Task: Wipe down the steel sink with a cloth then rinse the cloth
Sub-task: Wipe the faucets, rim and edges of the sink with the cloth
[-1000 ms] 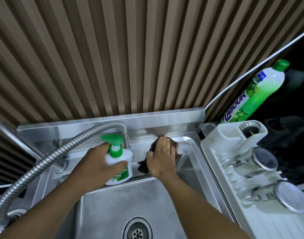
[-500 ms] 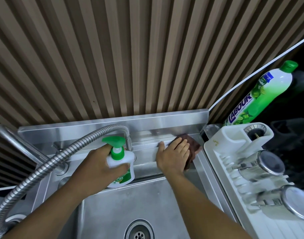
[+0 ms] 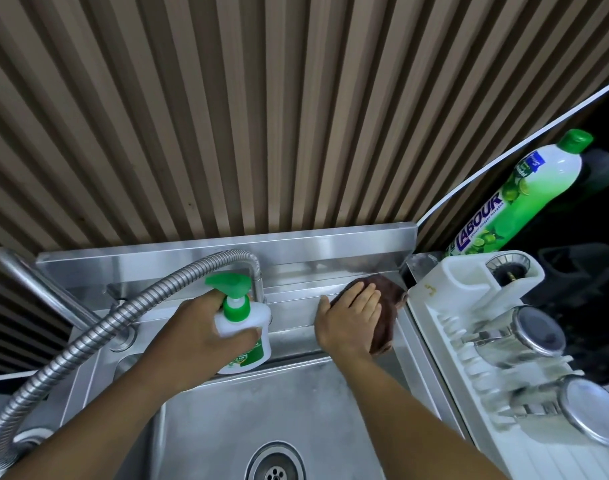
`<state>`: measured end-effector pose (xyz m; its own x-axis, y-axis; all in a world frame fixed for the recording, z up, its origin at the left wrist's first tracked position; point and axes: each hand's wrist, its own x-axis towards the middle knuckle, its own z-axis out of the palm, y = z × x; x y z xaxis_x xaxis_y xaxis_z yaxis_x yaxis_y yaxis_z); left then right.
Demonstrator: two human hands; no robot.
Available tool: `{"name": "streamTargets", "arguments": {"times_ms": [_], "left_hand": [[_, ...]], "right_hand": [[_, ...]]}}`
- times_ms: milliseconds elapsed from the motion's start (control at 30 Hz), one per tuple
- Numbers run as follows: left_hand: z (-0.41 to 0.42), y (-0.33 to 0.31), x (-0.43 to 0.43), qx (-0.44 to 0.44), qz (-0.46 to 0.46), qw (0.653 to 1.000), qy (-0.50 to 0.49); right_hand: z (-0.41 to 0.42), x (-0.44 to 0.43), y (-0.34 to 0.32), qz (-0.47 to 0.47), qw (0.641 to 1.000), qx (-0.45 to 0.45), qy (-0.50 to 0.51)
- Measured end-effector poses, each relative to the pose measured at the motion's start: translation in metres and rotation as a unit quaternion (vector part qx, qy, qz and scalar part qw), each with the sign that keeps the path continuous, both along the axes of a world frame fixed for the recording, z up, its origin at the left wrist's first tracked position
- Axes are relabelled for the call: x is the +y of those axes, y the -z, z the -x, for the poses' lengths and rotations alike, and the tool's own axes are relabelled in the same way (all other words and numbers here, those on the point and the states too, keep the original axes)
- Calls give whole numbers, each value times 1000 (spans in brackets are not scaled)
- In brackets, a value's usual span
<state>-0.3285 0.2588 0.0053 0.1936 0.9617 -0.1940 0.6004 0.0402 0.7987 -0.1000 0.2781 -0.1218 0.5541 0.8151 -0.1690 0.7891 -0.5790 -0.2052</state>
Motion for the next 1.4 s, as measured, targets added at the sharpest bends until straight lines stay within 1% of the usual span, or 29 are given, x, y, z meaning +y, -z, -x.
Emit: {"name": "streamTargets", "arguments": {"times_ms": [67, 200, 267, 367, 433, 500, 567, 600, 667, 733, 833, 900, 933, 967, 1067, 1100, 1133, 1167, 1233, 1333, 1400], "left_hand": [[0, 0, 0, 2, -5, 1000, 2], [0, 2, -1, 1, -12, 1000, 2], [1, 3, -1, 1, -14, 1000, 2], [0, 2, -1, 2, -16, 1000, -2], [-1, 2, 0, 5, -18, 1000, 0], [0, 3, 0, 9, -16, 1000, 2], [-1, 4, -1, 13, -13, 1000, 8], [-1, 4, -1, 14, -14, 1000, 12], [-1, 4, -2, 17, -15, 1000, 16], [-1, 4, -3, 12, -11, 1000, 17], [1, 5, -3, 9, -10, 1000, 16], [1, 4, -4, 16, -12, 1000, 20], [1, 3, -3, 14, -12, 1000, 21], [1, 3, -3, 10, -12, 1000, 21], [1, 4, -4, 5, -19, 1000, 23], [1, 4, -4, 6, -22, 999, 23], [0, 4, -5, 6, -25, 999, 24], [0, 4, -5, 7, -25, 999, 25], [0, 5, -5, 5, -24, 999, 27], [2, 5, -3, -5, -25, 999, 26], [3, 6, -3, -5, -29, 999, 31]], "right_hand": [[-8, 4, -2, 6, 1000, -3, 0], [-36, 24, -14, 24, 998, -9, 54], [-29, 23, -16, 31, 998, 1, 50], [3, 11, -11, 28, 999, 1, 17], [29, 2, -3, 20, 1000, -11, -18], [52, -12, 1, -12, 995, -28, -93], [66, -27, 6, -47, 980, -9, -196], [67, -32, 9, -45, 970, 0, -239], [57, -34, 7, -51, 960, 4, -275], [35, -26, 1, -54, 969, -6, -242], [-2, -6, -4, -64, 992, -8, -109], [-9, -1, -7, -83, 995, -3, -50], [-6, -1, -6, -94, 994, -11, -49], [1, -4, -5, -103, 992, -21, -73], [30, -12, -2, -118, 970, -21, -211], [37, -13, -1, -121, 962, -18, -244], [41, -13, -1, -125, 958, -14, -257], [41, -12, -1, -122, 960, -11, -253], [31, -11, -1, -107, 972, -12, -210], [1, -6, -3, -70, 993, -18, -95], [-26, 5, -10, -41, 999, -20, -30]]}}
